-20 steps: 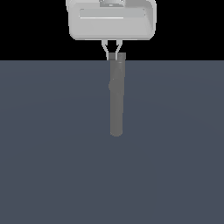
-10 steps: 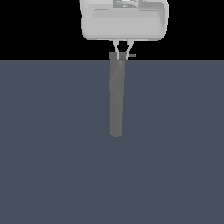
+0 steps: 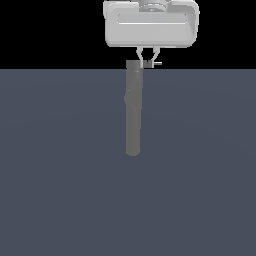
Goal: Turn on the faucet by rotating a designated handle.
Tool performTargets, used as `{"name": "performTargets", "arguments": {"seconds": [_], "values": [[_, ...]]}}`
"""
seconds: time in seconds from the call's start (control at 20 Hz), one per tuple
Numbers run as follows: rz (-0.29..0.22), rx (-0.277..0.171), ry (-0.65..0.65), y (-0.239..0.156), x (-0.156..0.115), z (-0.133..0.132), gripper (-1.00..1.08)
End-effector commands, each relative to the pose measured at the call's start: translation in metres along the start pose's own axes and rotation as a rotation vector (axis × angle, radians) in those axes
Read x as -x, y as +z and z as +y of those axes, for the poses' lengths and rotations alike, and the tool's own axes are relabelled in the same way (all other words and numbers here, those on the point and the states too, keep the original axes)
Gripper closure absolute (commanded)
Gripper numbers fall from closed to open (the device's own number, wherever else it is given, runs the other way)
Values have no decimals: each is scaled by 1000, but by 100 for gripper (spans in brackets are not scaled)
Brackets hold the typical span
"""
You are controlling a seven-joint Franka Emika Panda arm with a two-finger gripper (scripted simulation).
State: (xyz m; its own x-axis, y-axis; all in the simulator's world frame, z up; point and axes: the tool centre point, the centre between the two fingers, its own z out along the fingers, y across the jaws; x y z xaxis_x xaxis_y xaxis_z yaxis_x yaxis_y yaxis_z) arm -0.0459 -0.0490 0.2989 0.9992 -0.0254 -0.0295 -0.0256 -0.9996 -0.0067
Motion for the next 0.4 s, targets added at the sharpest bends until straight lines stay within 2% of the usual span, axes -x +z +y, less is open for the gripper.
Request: {"name": "performTargets", "arguments": {"seconds": [0.0, 0.35], "values": [[23, 4, 14, -1, -19, 11, 108], [29, 6, 31, -3, -37, 28, 108]]}}
